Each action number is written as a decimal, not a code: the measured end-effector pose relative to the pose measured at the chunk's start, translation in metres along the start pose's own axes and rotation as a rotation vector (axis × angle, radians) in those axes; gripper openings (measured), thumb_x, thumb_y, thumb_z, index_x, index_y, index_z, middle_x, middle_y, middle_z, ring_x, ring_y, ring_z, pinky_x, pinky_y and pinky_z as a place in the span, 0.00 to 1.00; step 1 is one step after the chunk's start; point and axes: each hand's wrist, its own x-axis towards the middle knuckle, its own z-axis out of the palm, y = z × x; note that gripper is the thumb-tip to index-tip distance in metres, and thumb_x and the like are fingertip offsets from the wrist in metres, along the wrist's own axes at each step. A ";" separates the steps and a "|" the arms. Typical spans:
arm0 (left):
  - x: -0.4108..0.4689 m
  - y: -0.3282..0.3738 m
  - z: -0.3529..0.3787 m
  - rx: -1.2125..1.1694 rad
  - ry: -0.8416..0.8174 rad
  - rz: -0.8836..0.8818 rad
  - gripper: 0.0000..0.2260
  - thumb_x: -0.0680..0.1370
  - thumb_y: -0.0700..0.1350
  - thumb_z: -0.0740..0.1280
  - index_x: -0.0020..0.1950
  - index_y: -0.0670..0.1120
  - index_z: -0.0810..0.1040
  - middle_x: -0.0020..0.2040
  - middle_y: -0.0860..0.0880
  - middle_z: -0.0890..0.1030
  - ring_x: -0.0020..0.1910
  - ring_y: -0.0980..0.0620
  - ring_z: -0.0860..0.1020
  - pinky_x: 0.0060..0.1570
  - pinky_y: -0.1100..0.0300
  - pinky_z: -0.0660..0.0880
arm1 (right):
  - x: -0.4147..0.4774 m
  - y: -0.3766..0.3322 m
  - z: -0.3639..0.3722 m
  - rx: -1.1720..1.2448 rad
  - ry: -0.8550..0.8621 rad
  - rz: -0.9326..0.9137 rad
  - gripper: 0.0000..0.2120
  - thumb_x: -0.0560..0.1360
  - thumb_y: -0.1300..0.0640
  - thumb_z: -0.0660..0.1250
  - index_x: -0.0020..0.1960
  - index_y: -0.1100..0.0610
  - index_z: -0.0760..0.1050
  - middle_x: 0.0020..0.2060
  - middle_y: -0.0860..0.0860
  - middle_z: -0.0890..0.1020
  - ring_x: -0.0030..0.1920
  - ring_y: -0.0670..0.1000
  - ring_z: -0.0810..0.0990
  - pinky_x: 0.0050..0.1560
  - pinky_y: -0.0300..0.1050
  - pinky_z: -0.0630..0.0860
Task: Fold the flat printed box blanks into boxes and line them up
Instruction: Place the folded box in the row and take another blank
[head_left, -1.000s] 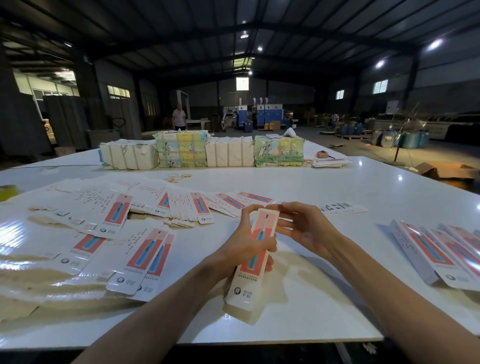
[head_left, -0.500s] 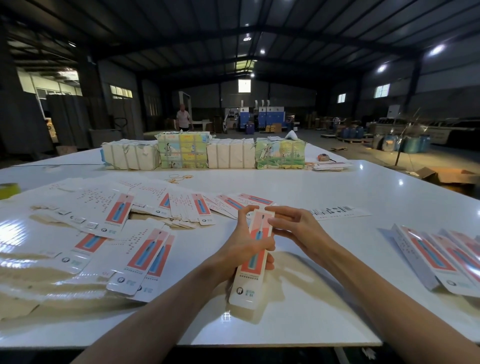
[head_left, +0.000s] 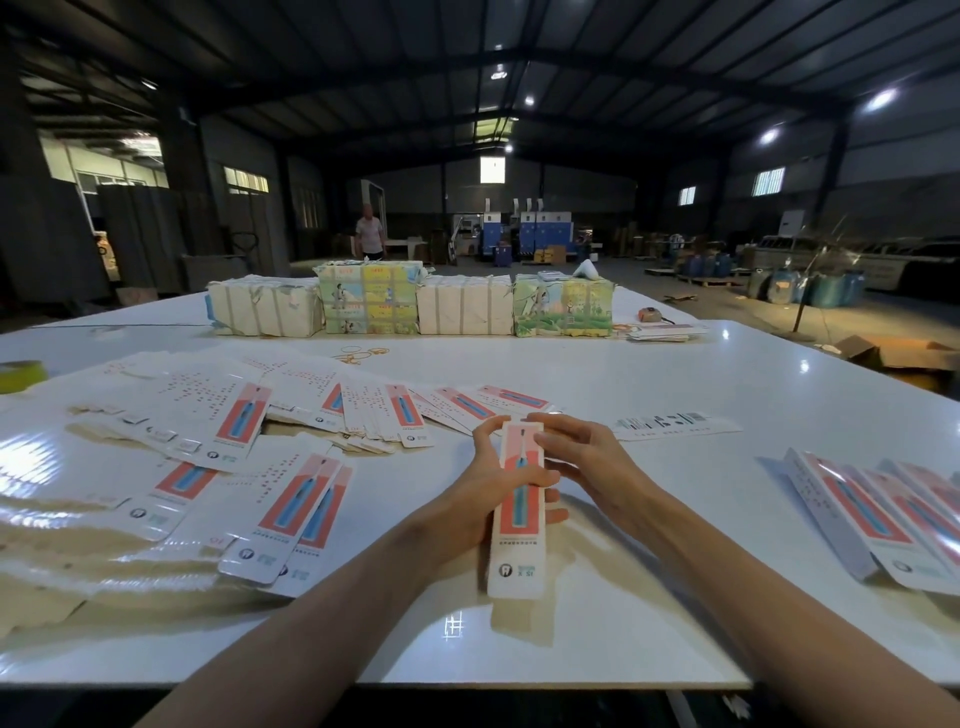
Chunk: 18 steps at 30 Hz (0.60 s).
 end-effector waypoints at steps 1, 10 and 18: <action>0.001 0.000 0.001 -0.042 0.011 -0.003 0.43 0.73 0.35 0.80 0.73 0.65 0.58 0.60 0.39 0.82 0.47 0.41 0.88 0.42 0.49 0.85 | 0.000 0.001 0.001 -0.012 0.029 0.010 0.15 0.83 0.61 0.69 0.68 0.55 0.79 0.58 0.54 0.88 0.57 0.54 0.87 0.58 0.49 0.84; 0.005 0.004 -0.004 -0.472 0.238 0.084 0.37 0.77 0.28 0.72 0.75 0.56 0.60 0.65 0.37 0.79 0.54 0.38 0.86 0.50 0.41 0.84 | -0.014 -0.020 0.017 -0.761 0.075 -0.069 0.22 0.83 0.40 0.66 0.72 0.49 0.71 0.60 0.50 0.80 0.54 0.51 0.84 0.54 0.53 0.82; -0.001 0.010 -0.001 -0.468 0.032 0.027 0.21 0.87 0.58 0.59 0.79 0.53 0.67 0.66 0.40 0.82 0.60 0.40 0.84 0.44 0.51 0.85 | -0.043 -0.012 0.049 -1.124 0.096 -0.067 0.24 0.78 0.43 0.71 0.66 0.54 0.68 0.57 0.53 0.75 0.56 0.57 0.78 0.54 0.53 0.76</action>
